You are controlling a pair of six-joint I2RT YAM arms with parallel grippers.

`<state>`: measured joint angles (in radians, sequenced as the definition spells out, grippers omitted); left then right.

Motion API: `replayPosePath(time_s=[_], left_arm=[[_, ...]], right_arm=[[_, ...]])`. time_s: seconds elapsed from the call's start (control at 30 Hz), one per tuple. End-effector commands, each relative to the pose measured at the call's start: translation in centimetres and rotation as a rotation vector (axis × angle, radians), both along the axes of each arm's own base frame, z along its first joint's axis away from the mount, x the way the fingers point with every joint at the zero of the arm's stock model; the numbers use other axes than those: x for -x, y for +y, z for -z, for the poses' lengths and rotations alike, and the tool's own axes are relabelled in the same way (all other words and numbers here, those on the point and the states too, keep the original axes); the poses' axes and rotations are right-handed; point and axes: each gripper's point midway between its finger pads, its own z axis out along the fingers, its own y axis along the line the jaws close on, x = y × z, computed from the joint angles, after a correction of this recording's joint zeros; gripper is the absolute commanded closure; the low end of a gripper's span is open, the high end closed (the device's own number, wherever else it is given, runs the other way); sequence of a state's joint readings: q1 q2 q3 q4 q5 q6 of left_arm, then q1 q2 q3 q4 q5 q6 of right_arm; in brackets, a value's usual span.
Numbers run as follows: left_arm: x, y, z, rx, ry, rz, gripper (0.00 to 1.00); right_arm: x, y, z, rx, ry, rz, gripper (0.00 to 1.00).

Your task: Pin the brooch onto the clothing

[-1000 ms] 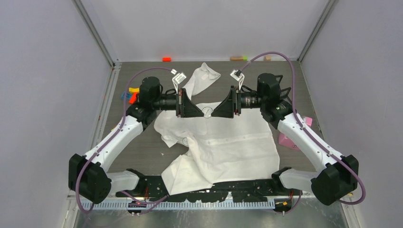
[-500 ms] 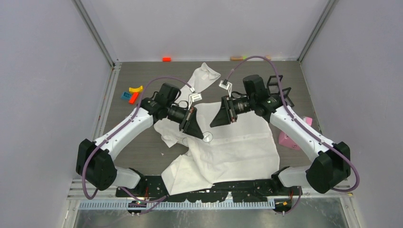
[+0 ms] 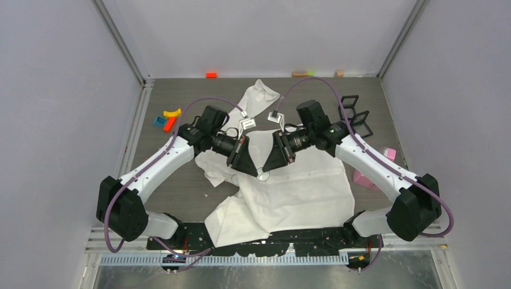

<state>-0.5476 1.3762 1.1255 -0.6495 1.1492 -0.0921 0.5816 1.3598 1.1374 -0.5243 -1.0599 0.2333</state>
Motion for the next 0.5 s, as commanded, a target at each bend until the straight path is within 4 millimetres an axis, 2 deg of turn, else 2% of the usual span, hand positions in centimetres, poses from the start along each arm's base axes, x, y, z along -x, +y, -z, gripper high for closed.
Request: replayPosePath(time_s=[0.0, 0.17, 0.23, 0.27, 0.3, 0.33, 0.43, 0.47], left_arm=[[0.3, -0.1, -1.7, 0.054, -0.038, 0.034, 1.00], [0.3, -0.2, -1.7, 0.057, -0.040, 0.035, 1.00], [0.3, -0.1, -1.7, 0.057, -0.040, 0.034, 1.00], [0.3, -0.2, -1.7, 0.057, -0.041, 0.033, 1.00], [0.2, -0.2, -1.7, 0.058, -0.045, 0.030, 1.00], [0.0, -0.2, -1.7, 0.052, -0.052, 0.021, 0.95], [-1.0, 0.0, -1.7, 0.017, -0.120, -0.040, 0.44], [-1.4, 0.1, -1.7, 0.009, -0.148, -0.073, 0.34]], right_arm=[[-0.2, 0.8, -1.2, -0.035, -0.038, -0.030, 0.71], [-0.2, 1.1, -1.0, -0.030, -0.033, -0.037, 0.80], [-0.2, 1.1, -0.9, -0.028, -0.037, -0.037, 0.87], [-0.3, 1.1, -0.8, -0.026, -0.041, -0.032, 0.95], [-0.4, 1.1, -0.8, -0.025, -0.050, -0.026, 0.97], [-0.7, 1.1, -0.9, -0.020, -0.069, -0.008, 0.99], [-1.4, 1.1, -1.2, -0.027, -0.115, 0.047, 0.99], [-2.0, 1.3, -1.7, -0.047, -0.142, 0.087, 0.99]])
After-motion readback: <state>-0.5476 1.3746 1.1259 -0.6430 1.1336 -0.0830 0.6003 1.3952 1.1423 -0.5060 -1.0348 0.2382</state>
